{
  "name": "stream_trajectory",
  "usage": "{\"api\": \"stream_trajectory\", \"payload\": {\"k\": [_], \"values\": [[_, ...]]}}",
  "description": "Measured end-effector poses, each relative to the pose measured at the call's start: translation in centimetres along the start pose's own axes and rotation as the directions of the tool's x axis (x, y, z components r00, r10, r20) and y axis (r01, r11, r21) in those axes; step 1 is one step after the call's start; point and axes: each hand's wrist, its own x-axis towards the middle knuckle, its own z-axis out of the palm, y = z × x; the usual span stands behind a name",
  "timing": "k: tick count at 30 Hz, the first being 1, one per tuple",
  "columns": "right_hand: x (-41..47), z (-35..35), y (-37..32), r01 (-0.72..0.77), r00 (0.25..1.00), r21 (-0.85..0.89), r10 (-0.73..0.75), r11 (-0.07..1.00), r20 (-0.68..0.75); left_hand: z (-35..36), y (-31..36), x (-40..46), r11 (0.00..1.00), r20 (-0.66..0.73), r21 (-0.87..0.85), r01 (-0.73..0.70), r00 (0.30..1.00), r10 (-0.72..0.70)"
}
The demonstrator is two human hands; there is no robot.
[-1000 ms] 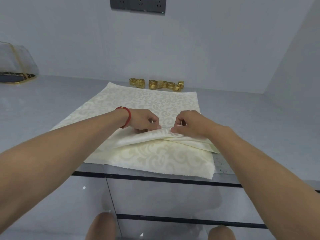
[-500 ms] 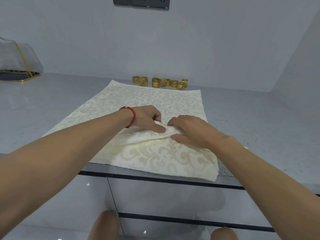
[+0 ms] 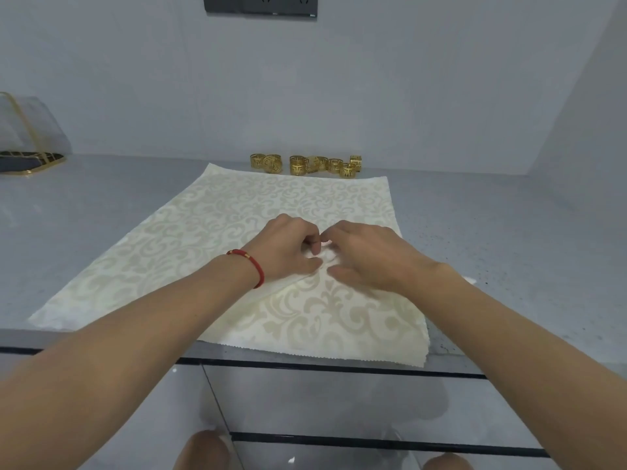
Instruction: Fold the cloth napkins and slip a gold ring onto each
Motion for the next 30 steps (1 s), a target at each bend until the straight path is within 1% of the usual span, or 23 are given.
{"api": "stream_trajectory", "payload": {"k": [4, 7, 8, 10, 12, 15, 18, 24, 28, 30], "values": [[-0.7, 1.0, 0.9, 0.126, 0.991, -0.031, -0.128, 0.992, -0.038, -0.5, 0.5, 0.7, 1.0, 0.039, 0.003, 0.026, 0.999, -0.026], [0.0, 1.3, 1.5, 0.172, 0.983, -0.059, -0.175, 0.983, -0.05, -0.8, 1.1, 1.4, 0.998, 0.072, 0.044, 0.034, 0.997, -0.037], [0.2, 1.3, 1.7, 0.175, 0.983, -0.027, -0.177, 0.984, -0.054, -0.8, 1.2, 1.6, 0.997, 0.082, 0.073, 0.025, 0.996, -0.031], [0.7, 1.0, 2.1, 0.159, 0.986, 0.109, -0.153, 0.981, -0.065, -0.7, 1.3, 2.0, 0.993, 0.111, 0.122, -0.002, 0.994, -0.012], [1.3, 0.6, 2.4, 0.116, 0.993, 0.185, -0.111, 0.976, -0.039, -0.9, 1.2, 2.3, 0.993, 0.142, 0.118, -0.004, 0.99, -0.013], [2.4, 0.2, 2.8, 0.045, 0.997, 0.231, -0.057, 0.972, 0.045, -1.2, 1.2, 2.6, 0.997, 0.165, 0.077, 0.021, 0.986, -0.034], [3.4, 0.1, 3.2, 0.002, 0.997, 0.266, -0.023, 0.964, 0.075, -1.4, 1.4, 3.0, 0.997, 0.168, 0.069, 0.038, 0.985, -0.049], [4.3, 0.0, 4.0, -0.061, 0.996, 0.342, 0.035, 0.938, 0.084, -1.6, 1.8, 3.6, 0.995, 0.216, 0.094, 0.034, 0.975, -0.054], [4.3, 0.0, 4.1, -0.091, 0.994, 0.361, 0.065, 0.928, 0.084, -1.1, 2.0, 3.7, 0.991, 0.161, 0.116, 0.059, 0.984, -0.078], [3.8, 0.4, 4.2, -0.101, 0.995, 0.378, 0.084, 0.92, 0.061, -0.7, 2.3, 3.7, 0.989, 0.144, 0.129, 0.07, 0.986, -0.089]]}}
